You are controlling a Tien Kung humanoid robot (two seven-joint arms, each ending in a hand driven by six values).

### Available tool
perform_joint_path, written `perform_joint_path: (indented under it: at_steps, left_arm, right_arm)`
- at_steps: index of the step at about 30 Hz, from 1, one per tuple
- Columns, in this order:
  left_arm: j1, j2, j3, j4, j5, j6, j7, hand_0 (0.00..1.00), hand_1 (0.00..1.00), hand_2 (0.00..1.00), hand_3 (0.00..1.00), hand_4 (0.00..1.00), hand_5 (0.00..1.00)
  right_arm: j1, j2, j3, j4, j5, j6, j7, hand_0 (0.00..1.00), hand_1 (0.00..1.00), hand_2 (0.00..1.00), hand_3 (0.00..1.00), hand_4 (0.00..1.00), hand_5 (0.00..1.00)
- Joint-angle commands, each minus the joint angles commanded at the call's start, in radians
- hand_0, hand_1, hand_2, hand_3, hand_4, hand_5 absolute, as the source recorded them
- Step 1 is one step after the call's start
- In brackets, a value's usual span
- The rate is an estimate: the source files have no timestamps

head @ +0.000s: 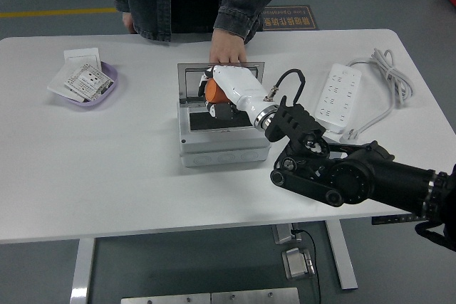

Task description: Pick up the cylinder from the cube,place it in the box,flap close box

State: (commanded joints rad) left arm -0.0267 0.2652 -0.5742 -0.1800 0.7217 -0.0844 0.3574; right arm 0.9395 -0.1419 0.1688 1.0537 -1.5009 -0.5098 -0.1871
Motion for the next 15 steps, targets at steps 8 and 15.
perform_joint_path:
  at_steps: [8,15]
  left_arm:
    - [-0.007,0.000,0.017,0.000,-0.012,-0.001,-0.003,0.661,0.693,0.572,0.556,0.504,0.078]
    - [-0.015,0.000,0.072,0.000,-0.062,0.001,-0.016,0.660,0.693,0.570,0.554,0.500,0.079]
  right_arm:
    - [0.026,0.021,-0.052,-0.039,0.045,-0.002,0.016,0.002,0.050,0.263,0.224,0.029,0.007]
    - [0.038,0.035,-0.075,-0.079,0.078,0.024,0.039,0.002,0.059,0.269,0.235,0.028,0.002]
